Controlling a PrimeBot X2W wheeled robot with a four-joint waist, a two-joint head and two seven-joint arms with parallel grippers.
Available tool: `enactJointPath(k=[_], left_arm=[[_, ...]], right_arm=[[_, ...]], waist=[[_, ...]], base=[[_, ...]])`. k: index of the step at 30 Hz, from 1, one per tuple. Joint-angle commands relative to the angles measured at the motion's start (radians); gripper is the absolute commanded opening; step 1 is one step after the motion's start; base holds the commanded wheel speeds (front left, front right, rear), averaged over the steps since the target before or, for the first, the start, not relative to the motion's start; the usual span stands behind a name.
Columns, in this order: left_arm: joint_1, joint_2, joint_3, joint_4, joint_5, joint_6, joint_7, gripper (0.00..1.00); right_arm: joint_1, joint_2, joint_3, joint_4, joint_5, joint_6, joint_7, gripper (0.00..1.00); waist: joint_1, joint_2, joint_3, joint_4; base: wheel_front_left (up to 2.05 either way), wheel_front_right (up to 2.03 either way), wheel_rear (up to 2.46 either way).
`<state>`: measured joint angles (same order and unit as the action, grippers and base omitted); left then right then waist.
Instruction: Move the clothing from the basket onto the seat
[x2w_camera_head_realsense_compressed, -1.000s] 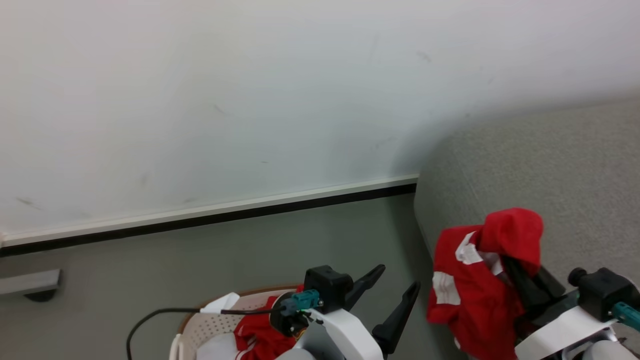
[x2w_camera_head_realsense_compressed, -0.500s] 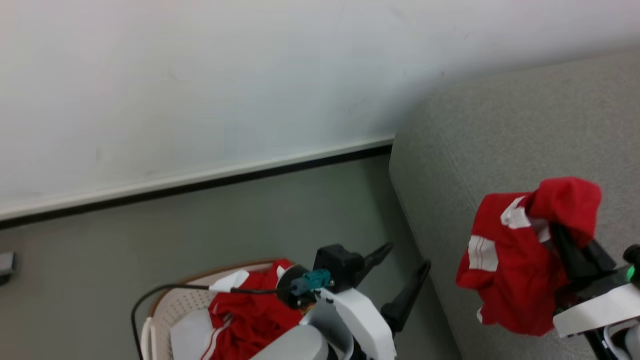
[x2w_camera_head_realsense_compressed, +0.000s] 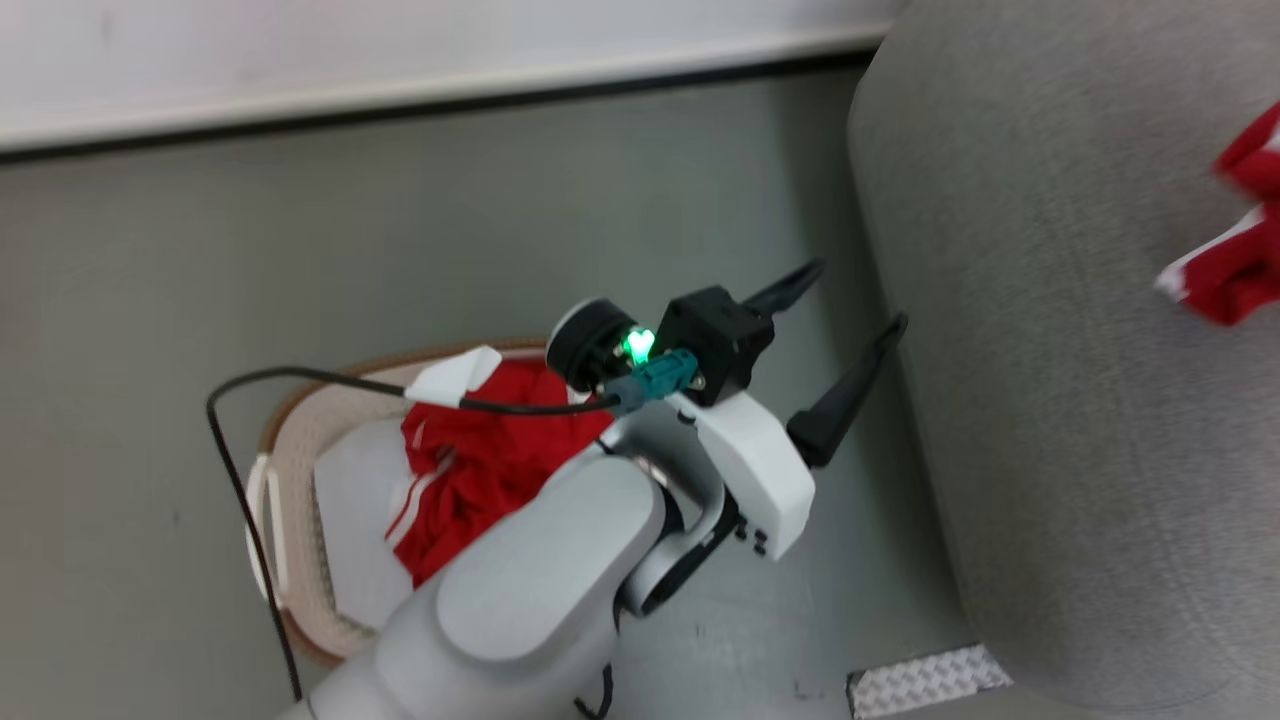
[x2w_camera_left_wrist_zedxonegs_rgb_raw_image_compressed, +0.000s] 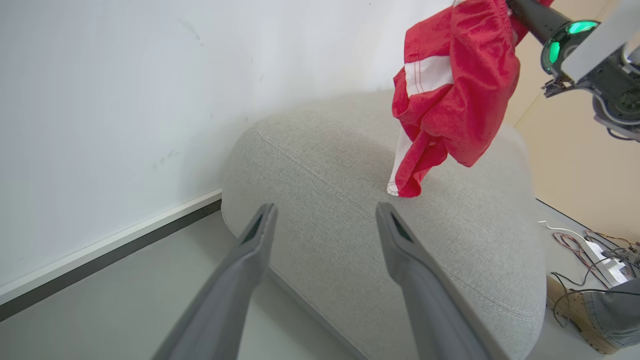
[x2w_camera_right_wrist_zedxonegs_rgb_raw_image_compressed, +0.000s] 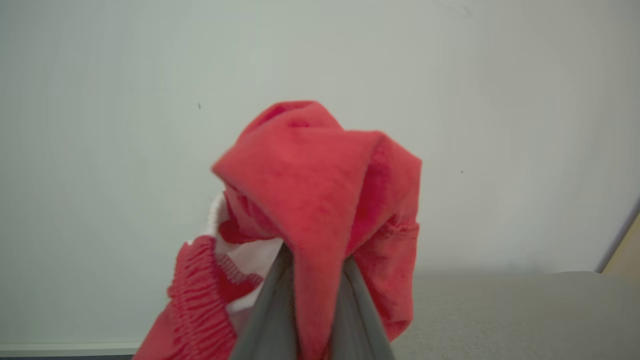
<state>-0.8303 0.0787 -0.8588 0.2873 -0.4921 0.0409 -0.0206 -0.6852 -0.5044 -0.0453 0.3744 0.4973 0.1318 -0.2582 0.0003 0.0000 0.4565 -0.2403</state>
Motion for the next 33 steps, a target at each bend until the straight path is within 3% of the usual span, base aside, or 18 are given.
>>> enactJointPath(k=[1, 7, 13, 16, 22, 23, 25, 26, 33], left_arm=[[-0.022, 0.008, 0.002, -0.001, 0.021, 0.000, -0.008, 1.00], [-0.113, 0.001, 0.024, -0.017, 0.034, 0.006, -0.028, 1.00], [-0.155, -0.010, 0.015, -0.038, 0.045, 0.004, -0.060, 1.00], [-0.156, -0.014, 0.000, -0.045, 0.045, 0.005, -0.068, 1.00], [-0.164, -0.016, -0.016, -0.052, 0.051, 0.010, -0.082, 1.00], [-0.163, -0.015, -0.019, -0.051, 0.052, 0.010, -0.083, 1.00], [-0.161, -0.012, -0.023, -0.049, 0.053, 0.010, -0.085, 1.00], [-0.161, -0.010, -0.023, -0.048, 0.053, 0.011, -0.085, 1.00], [-0.128, 0.003, -0.022, -0.034, 0.027, 0.013, -0.091, 1.00]], right_arm=[[-0.036, -0.009, -0.013, 0.020, 0.007, -0.002, -0.006, 0.00], [-0.270, -0.126, -0.138, 0.181, 0.016, -0.002, 0.032, 0.00], [-0.442, -0.236, -0.234, 0.358, -0.062, -0.002, 0.031, 0.00], [-0.479, -0.226, -0.259, 0.444, -0.101, -0.002, 0.017, 0.00], [-0.466, -0.119, -0.261, 0.580, -0.150, -0.002, -0.005, 0.00], [-0.460, -0.106, -0.262, 0.593, -0.156, -0.002, -0.007, 0.05], [-0.448, -0.080, -0.269, 0.607, -0.171, -0.002, -0.007, 0.49], [-0.442, -0.070, -0.276, 0.602, -0.179, -0.002, -0.007, 1.00], [-0.359, -0.008, -0.254, 0.505, -0.218, -0.002, -0.007, 1.00]], waist=[[-0.0003, 0.0000, 0.120, 0.059], [-0.0003, 0.0000, 0.248, 0.115], [-0.0003, 0.0000, 0.326, 0.177], [-0.0003, 0.0000, 0.344, 0.192], [-0.0003, 0.0000, 0.357, 0.173], [-0.0003, 0.0000, 0.353, 0.168], [-0.0003, 0.0000, 0.340, 0.158], [-0.0003, 0.0000, 0.334, 0.154], [-0.0003, 0.0000, 0.258, 0.120]], base=[[0.00, 0.00, 0.00], [0.00, 0.00, 0.00], [0.00, 0.00, 0.00], [0.00, 0.00, 0.00], [0.00, 0.00, 0.00], [0.00, 0.00, 0.00], [0.00, 0.00, 0.00], [0.00, 0.00, 0.00], [0.00, 0.00, 0.00]])
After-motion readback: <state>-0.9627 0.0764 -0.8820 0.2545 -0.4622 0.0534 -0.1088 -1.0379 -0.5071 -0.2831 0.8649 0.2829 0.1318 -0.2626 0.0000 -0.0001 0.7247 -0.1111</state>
